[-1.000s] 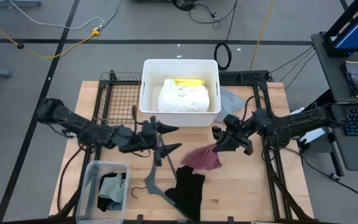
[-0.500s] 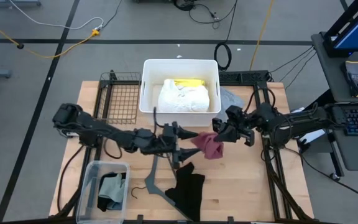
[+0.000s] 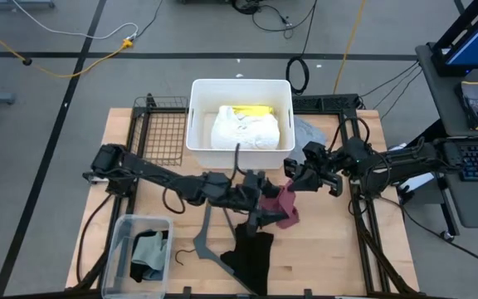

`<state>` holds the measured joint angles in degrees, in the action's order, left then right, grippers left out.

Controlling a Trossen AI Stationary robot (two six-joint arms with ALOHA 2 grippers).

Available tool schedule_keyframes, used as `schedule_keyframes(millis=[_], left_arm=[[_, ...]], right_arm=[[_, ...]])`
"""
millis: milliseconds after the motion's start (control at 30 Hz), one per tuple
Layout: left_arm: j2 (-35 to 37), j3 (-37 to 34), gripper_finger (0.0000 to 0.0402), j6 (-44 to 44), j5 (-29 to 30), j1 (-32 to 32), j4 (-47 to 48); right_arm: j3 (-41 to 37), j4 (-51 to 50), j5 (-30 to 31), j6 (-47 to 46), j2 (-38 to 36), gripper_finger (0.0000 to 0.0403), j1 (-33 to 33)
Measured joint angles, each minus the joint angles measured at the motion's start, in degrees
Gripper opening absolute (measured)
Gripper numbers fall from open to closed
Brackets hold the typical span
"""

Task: Pick & Place Cloths
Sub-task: Put the pink pants into the wire basket

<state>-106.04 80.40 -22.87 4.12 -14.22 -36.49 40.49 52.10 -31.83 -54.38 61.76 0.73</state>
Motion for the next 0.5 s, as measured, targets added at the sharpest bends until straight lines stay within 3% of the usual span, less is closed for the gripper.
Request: schedule_keyframes(millis=[400, 500], left_arm=[[-4.3, 4.6, 0.0323, -7.3, -4.3, 2.3, 2.5], [-4.3, 4.6, 0.0306, -9.0, -4.2, 2.9, 3.7]], right_arm=[[0.0, -0.5, 1.7, 2.6, 1.5, 0.0, 0.0], [0.0, 0.0, 2.7, 3.4, 2.0, 0.0, -0.3]])
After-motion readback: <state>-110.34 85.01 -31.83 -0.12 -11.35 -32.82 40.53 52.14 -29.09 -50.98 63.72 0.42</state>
